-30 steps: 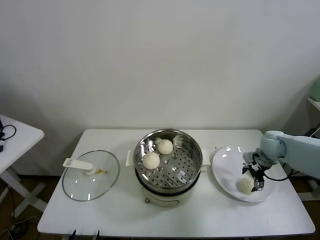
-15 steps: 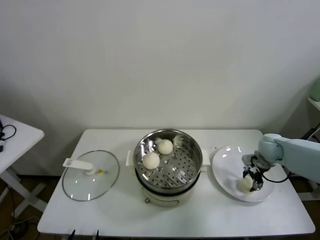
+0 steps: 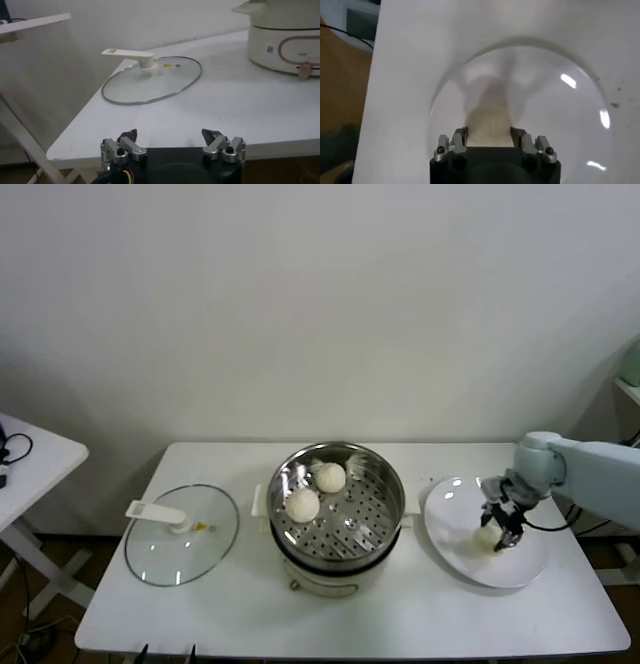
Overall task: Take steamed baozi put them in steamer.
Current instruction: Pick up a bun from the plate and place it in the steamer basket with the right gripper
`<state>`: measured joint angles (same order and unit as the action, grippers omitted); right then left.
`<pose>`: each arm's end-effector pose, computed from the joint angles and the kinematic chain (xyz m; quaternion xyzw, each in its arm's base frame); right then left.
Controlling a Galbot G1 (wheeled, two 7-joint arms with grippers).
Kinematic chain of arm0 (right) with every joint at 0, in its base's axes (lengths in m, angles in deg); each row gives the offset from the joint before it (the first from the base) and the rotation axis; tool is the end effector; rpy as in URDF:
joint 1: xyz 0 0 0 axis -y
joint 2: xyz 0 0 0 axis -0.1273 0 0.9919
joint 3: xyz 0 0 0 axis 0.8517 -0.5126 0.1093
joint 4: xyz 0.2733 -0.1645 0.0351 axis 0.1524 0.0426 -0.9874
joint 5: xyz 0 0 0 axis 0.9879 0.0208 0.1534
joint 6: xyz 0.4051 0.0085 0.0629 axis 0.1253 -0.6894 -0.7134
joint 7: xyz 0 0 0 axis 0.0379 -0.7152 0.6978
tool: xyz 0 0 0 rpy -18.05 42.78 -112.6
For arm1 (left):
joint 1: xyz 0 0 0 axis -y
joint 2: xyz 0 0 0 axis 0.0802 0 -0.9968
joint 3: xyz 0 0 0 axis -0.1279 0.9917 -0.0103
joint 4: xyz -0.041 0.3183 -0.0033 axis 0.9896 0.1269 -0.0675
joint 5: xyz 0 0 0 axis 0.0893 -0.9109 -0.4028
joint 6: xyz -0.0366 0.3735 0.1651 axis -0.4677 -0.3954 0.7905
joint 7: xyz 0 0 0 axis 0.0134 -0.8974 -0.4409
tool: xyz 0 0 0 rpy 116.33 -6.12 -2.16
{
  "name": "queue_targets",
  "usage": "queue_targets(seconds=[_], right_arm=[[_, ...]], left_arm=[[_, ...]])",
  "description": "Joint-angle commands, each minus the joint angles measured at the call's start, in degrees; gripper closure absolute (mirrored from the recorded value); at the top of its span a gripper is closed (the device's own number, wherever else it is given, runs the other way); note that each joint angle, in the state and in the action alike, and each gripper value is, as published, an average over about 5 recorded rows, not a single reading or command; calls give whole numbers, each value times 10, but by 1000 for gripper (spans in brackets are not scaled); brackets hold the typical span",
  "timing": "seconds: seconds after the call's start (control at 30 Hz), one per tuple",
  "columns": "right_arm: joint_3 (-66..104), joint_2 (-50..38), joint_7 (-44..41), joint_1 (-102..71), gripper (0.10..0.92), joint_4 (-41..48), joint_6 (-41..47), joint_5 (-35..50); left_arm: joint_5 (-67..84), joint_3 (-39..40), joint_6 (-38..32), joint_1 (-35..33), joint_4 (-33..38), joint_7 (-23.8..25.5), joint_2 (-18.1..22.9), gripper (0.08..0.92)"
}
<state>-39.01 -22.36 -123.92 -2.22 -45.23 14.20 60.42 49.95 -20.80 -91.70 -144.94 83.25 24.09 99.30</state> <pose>0.5238 -0.1357 -0.1903 0.5408 -0.4484 0.5632 0.4351 0.0901 0.0769 -0.4210 0.0571 -0.9665 -0.0918 0.2327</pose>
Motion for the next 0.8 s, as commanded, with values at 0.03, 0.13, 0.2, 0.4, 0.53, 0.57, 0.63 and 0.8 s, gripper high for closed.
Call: queue_targets(seconds=[0.03,0.13,0.2,0.4,0.53,0.57,0.63,0.8], right_arm=[[-91,44,-48,242,431,-42,-112,60],[-89,71,-64,307,431,-56,-158,82],[-78,87,-69,335,431,-72,-171,98],[-1,118,-68,346,431,-148,-177,115],[53,137,-59,329,431,-209,-180,95],[60,143,-56,323,432,-223,-181,89],[67,155,-49,310,434,-249,-184,75],[74,184,-25,259,439,-294,-195,12]], left_arm=[[0,-1,0,-1,3,0,-2,177],[1,-3,0,-2,4,0,-4,177],[1,-2,0,-2,2,0,-4,177],[0,1,-2,-2,0,-1,-3,177],[-1,1,-3,-3,0,-2,-3,177],[-1,1,-3,-3,0,-2,-3,177],[-2,1,-3,-3,1,-2,-3,177],[-2,1,-2,-3,-1,-2,-1,177]])
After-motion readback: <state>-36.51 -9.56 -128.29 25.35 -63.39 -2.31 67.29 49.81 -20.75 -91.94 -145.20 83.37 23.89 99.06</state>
